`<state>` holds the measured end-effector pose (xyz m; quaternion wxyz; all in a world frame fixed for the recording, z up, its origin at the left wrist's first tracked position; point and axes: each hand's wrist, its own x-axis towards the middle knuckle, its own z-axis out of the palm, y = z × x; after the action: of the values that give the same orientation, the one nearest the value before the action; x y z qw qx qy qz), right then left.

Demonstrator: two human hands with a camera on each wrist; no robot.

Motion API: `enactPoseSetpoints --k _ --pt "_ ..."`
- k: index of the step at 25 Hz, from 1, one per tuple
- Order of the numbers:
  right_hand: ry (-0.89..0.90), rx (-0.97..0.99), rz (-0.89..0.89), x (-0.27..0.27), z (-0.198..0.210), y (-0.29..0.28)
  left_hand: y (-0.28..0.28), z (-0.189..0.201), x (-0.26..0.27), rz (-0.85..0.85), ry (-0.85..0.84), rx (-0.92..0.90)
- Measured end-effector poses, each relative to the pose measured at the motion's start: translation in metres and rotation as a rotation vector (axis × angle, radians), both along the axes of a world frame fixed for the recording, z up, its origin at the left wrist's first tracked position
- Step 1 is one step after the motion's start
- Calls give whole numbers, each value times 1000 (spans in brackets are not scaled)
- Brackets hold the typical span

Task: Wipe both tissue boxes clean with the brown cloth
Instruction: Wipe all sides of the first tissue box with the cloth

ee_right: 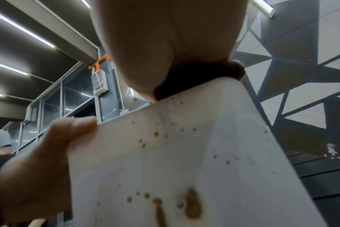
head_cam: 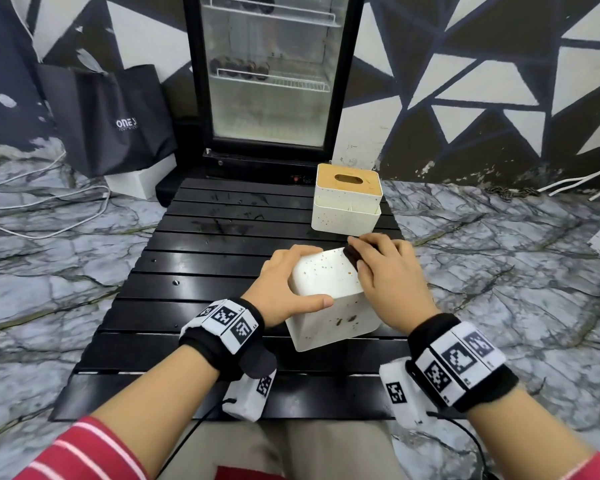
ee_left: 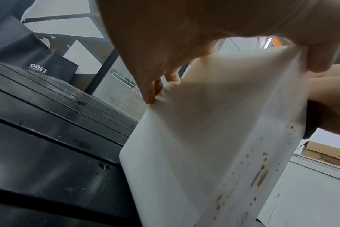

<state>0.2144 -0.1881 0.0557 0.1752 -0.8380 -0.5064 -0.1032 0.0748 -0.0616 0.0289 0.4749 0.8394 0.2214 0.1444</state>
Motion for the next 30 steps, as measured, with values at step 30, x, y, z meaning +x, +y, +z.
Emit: enactPoseSetpoints --k 30 --pt "90 41 100 -9 -8 2 -1 -9 -3 57 -37 18"
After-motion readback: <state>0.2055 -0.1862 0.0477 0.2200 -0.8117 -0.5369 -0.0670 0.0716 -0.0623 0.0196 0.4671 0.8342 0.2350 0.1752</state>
